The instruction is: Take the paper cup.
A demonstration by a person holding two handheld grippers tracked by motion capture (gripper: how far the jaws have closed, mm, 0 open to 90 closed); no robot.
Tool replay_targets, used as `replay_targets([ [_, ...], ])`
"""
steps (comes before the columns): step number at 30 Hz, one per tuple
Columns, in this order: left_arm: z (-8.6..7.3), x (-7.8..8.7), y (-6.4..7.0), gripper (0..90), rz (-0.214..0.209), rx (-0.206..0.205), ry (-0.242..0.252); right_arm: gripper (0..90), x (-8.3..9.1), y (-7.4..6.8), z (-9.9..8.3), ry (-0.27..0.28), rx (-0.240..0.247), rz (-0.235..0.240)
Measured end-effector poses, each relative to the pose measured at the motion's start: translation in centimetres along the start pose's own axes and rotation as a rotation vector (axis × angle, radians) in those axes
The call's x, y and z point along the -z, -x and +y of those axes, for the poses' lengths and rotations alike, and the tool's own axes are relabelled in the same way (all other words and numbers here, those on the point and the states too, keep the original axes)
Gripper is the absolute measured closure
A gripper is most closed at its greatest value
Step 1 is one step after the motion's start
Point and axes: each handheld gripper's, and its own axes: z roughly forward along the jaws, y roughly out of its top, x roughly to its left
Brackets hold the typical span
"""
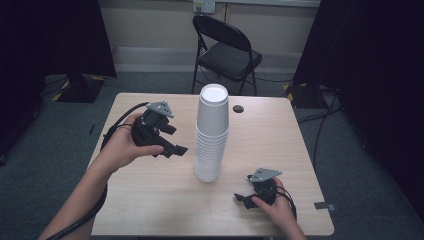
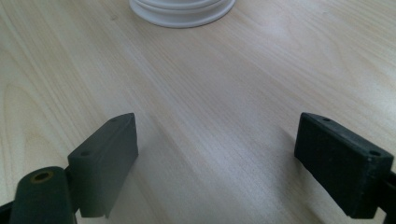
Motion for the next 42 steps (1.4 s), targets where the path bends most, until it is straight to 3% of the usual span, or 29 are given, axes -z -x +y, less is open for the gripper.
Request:
replay_targets([
  [5,1.3,0.2,0.1,18.3,0.0,-0.022,-0.016,13.0,0.0,0.0,0.0,0.0,-0.002,0.0],
  [17,2.8,0.9,-0.2,17.9,0.025,-0.022,0.024,13.3,0.0,0.0,0.1,-0.002,-0.006,-0.003],
  [21,2.8,0.8,-0.3,17.5,0.042,-0.028,0.017,14.1,0.0,0.1,0.6,0.01,-0.05,0.047],
  [24,2.8,0.8,-0.4,17.5,0.036,-0.02,0.04,14.0,0.4,0.0,1.4,0.008,-0.017,0.055],
  [26,2.3,0.3,-0.4,17.5,0.038,-0.022,0.047,13.9,1.8,0.0,3.6,0.024,0.018,0.112],
  [28,1.7,-0.3,-0.5,17.5,0.03,-0.016,0.037,14.0,3.1,-0.1,5.4,0.026,0.061,0.124],
  [29,1.7,-0.3,-0.5,17.5,0.03,-0.016,0.037,14.0,3.1,-0.1,5.4,0.026,0.061,0.124],
  [31,1.0,-1.1,-0.6,17.5,0.025,-0.015,0.03,14.0,4.9,-0.1,8.3,0.021,0.104,0.146],
  [34,0.7,-1.3,-0.6,17.6,0.026,-0.02,0.024,14.2,5.8,0.1,9.7,0.025,0.102,0.17],
  [35,0.6,-1.4,-0.5,17.6,0.034,-0.023,0.025,14.3,6.8,0.4,11.3,0.042,0.105,0.201],
  [42,0.6,-2.1,-0.1,17.6,0.033,-0.017,0.035,14.4,9.7,1.0,15.5,0.069,0.148,0.209],
])
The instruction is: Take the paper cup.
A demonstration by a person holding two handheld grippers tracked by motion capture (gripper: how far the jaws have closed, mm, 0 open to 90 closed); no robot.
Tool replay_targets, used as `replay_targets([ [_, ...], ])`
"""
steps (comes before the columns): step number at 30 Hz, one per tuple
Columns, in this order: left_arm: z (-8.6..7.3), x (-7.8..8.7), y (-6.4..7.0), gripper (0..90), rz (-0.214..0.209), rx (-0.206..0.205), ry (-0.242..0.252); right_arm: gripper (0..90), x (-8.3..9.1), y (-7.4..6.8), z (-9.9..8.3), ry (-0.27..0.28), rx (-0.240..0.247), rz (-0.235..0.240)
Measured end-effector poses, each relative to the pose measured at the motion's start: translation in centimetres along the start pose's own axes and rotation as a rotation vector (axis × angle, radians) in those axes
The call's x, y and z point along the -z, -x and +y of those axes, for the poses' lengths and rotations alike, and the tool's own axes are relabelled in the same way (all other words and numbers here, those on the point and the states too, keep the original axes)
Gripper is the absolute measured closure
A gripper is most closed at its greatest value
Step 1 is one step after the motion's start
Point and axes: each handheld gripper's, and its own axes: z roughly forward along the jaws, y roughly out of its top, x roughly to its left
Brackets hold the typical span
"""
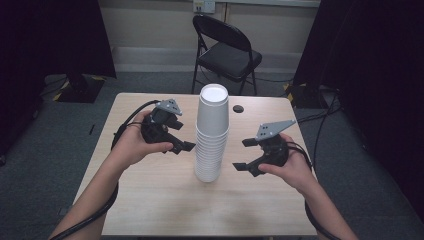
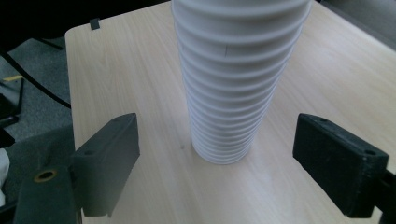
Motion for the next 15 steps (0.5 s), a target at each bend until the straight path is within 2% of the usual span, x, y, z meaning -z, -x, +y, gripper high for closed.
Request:
replay_targets([
  [1,0.0,0.0,0.0,17.8,0.0,0.0,0.0,14.4,0.0,0.0,0.0,0.0,0.0,0.0],
  [3,0.0,-0.4,0.1,17.8,-0.004,-0.016,-0.01,14.3,0.6,0.2,1.1,-0.022,0.021,-0.008],
  [8,-0.1,-1.0,0.2,17.9,-0.013,-0.016,-0.007,14.6,1.8,0.6,2.8,-0.011,0.03,0.009],
  [12,-0.1,-1.5,0.2,18.0,-0.017,-0.016,0.005,14.8,3.0,1.3,4.3,0.033,0.016,0.003],
  [15,-0.2,-1.9,0.3,18.7,-0.024,-0.018,0.004,14.8,3.5,1.6,5.3,0.063,0.005,0.02],
])
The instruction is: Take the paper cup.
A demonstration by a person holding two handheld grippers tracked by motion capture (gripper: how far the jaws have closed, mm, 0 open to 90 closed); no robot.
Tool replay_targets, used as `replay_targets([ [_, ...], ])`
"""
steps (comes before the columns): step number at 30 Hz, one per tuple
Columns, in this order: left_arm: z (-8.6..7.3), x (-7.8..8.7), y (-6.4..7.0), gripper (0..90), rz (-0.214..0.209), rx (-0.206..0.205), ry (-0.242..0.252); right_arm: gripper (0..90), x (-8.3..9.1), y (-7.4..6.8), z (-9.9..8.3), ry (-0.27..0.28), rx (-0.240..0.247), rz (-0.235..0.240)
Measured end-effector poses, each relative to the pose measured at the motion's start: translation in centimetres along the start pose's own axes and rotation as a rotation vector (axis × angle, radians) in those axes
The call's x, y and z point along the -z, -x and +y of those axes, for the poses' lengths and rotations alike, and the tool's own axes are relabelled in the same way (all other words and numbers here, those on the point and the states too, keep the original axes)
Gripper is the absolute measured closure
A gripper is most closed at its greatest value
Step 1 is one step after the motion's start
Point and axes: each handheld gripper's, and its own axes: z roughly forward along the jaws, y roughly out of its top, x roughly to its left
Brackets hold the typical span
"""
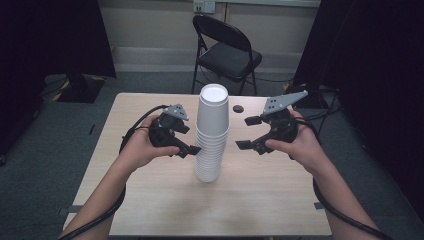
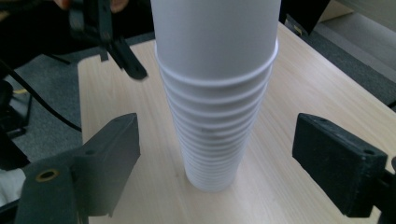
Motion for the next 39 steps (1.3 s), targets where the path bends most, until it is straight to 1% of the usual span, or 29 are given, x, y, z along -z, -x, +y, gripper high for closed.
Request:
replay_targets([
  [1,0.0,0.0,0.0,18.7,0.0,0.0,0.0,14.8,0.0,0.0,0.0,0.0,0.0,0.0],
  [2,0.0,-0.2,0.0,18.7,0.006,0.0,0.004,14.7,0.1,0.2,0.6,0.001,0.002,-0.008],
  [5,0.0,-0.3,0.0,18.7,-0.001,-0.002,0.011,14.6,0.1,0.3,1.3,-0.003,0.012,-0.009],
  [6,0.0,-0.3,0.0,18.8,-0.001,-0.002,0.011,14.6,0.1,0.3,1.3,-0.003,0.012,-0.009],
  [7,0.1,-0.3,0.1,18.7,0.002,-0.007,0.006,14.6,0.2,0.2,1.9,-0.001,0.021,-0.002],
  [9,0.1,-0.3,0.1,18.7,0.002,-0.009,0.008,14.6,0.3,0.1,2.5,0.003,0.03,-0.005],
  [10,0.2,-0.3,0.1,18.7,0.0,-0.01,0.007,14.6,0.3,0.1,2.5,0.003,0.03,-0.005],
  [12,0.2,-0.3,0.2,18.7,0.003,-0.011,0.014,14.6,0.4,-0.1,3.1,0.013,0.038,0.005],
  [13,0.3,-0.2,0.2,18.7,0.002,-0.021,0.007,14.4,0.4,-0.2,3.4,0.015,0.042,0.008],
  [14,0.3,-0.3,0.2,18.7,0.003,-0.015,0.013,14.3,0.4,-0.4,3.9,0.008,0.06,0.009],
  [15,0.3,-0.3,0.2,18.7,0.003,-0.015,0.013,14.3,0.4,-0.4,3.9,0.008,0.06,0.009],
  [18,0.4,-0.5,0.4,18.7,-0.003,-0.015,0.013,14.3,0.1,-0.6,4.7,-0.002,0.082,0.012],
  [20,0.4,-0.5,0.4,18.7,-0.002,-0.021,0.018,14.3,-0.1,-0.7,5.1,-0.002,0.078,0.016],
  [21,0.4,-0.5,0.4,18.7,-0.002,-0.033,0.011,14.2,-0.2,-0.7,5.2,-0.002,0.078,0.02],
  [23,0.4,-0.5,0.4,18.7,-0.001,-0.031,0.012,14.2,-0.4,-0.8,5.5,-0.008,0.086,0.021],
  [27,0.4,-0.7,0.5,18.7,0.0,-0.027,0.022,14.1,-1.0,-0.8,6.2,-0.013,0.085,0.028],
  [30,0.4,-0.7,0.5,18.7,0.0,-0.032,0.02,14.1,-1.1,-0.8,6.5,-0.006,0.087,0.03],
  [31,0.3,-0.7,0.5,18.7,0.0,-0.029,0.021,13.8,-1.3,-0.7,6.8,0.0,0.079,0.038],
  [35,0.2,-0.7,0.4,18.7,0.005,-0.022,0.028,13.7,-1.6,-0.5,7.2,0.005,0.068,0.034],
  [36,0.1,-0.7,0.4,18.7,0.001,-0.026,0.043,13.7,-1.7,-0.5,7.3,0.004,0.069,0.028],
  [38,0.1,-0.8,0.4,18.7,-0.001,-0.026,0.045,13.6,-1.8,-0.4,7.3,0.002,0.07,0.025],
  [39,0.1,-0.8,0.4,18.7,-0.001,-0.023,0.045,13.4,-2.0,-0.4,7.5,0.0,0.059,0.019],
])
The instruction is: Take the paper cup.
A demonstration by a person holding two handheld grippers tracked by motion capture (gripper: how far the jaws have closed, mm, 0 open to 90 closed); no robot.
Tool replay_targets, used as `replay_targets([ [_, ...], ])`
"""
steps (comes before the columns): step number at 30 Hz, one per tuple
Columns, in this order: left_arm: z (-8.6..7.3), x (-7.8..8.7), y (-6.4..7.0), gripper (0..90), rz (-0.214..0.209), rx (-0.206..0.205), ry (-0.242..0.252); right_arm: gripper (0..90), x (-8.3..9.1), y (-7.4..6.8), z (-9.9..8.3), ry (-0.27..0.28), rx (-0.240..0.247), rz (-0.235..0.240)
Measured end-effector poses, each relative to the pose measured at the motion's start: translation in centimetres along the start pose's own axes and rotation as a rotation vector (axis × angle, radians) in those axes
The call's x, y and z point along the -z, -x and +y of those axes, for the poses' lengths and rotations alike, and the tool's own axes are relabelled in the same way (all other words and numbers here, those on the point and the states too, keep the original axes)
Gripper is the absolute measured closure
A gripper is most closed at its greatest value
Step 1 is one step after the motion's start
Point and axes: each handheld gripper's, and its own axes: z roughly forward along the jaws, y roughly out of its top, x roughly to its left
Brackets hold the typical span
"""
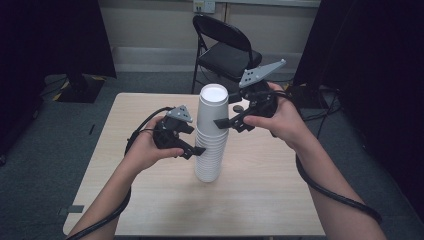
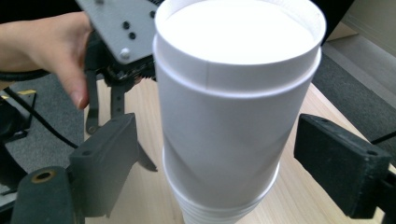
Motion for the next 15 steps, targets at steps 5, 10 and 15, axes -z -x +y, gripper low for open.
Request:
replay_targets([
  [5,0.1,-0.2,0.1,18.7,0.001,-0.002,0.022,12.8,-0.4,0.0,0.4,0.003,0.005,-0.003],
  [10,0.2,-0.3,0.2,19.1,0.002,-0.01,0.041,13.2,-1.0,0.4,0.5,0.015,-0.023,0.005],
  [15,0.2,-0.4,0.2,19.3,0.005,-0.006,0.046,13.9,-1.6,0.3,0.7,-0.008,-0.006,-0.013],
])
